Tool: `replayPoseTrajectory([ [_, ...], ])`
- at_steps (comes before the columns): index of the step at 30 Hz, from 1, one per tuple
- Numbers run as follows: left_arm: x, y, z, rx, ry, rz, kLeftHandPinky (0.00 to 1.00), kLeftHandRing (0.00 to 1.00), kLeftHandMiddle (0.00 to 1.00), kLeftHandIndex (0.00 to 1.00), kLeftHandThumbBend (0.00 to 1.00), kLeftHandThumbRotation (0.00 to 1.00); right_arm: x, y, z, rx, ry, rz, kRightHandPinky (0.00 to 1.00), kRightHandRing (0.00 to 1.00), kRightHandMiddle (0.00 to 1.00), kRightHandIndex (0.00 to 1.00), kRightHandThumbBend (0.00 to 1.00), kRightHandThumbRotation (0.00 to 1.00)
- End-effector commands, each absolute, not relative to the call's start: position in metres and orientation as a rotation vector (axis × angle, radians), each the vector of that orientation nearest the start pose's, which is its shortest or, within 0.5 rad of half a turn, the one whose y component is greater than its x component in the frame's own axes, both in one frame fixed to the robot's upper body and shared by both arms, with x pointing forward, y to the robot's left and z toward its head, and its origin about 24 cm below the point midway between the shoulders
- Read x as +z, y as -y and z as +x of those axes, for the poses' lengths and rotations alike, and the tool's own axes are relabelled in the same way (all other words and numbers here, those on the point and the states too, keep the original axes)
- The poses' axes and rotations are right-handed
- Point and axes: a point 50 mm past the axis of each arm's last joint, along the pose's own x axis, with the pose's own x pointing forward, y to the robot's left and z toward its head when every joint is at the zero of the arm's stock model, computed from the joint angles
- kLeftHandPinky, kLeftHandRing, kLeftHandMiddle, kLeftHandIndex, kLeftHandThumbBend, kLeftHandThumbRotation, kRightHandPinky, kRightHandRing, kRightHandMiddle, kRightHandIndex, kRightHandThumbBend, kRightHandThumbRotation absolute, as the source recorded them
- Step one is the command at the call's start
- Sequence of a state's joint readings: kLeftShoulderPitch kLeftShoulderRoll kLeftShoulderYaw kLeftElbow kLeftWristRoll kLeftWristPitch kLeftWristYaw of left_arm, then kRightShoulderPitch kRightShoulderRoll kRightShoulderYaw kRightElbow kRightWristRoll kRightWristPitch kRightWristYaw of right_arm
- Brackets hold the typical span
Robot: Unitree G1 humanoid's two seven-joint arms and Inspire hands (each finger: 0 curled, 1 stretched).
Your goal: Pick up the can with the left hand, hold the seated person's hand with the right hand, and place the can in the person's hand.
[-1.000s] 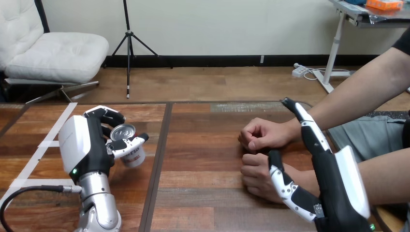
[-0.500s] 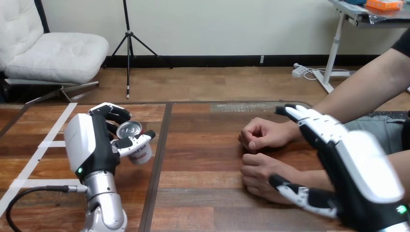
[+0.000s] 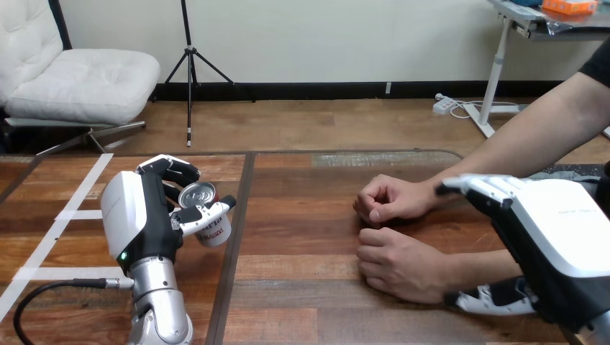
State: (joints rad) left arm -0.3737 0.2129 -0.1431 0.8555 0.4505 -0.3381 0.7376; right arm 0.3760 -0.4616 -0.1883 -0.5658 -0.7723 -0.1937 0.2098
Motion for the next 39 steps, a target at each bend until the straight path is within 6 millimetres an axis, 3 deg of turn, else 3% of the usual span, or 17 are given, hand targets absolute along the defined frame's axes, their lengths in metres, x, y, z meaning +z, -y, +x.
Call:
replayPoseTrajectory([
  [1,0.028,-0.179,0.311,0.402,0.238,0.656,0.36,0.4,0.45,0.45,0.75,0.0,0.141,0.216,0.185,0.154,0.242,-1.433,0.73,0.79,0.8,0.76,1.0,0.0],
  [20,0.029,-0.178,0.311,0.398,0.244,0.643,0.37,0.41,0.45,0.45,0.75,0.0,0.138,0.233,0.205,0.271,-0.043,-1.577,0.75,0.8,0.81,0.78,0.98,0.0],
  [39,0.03,-0.178,0.313,0.397,0.25,0.64,0.35,0.4,0.45,0.45,0.74,0.0,0.119,0.246,0.227,0.328,-0.211,-1.63,0.75,0.8,0.81,0.78,0.94,0.0],
])
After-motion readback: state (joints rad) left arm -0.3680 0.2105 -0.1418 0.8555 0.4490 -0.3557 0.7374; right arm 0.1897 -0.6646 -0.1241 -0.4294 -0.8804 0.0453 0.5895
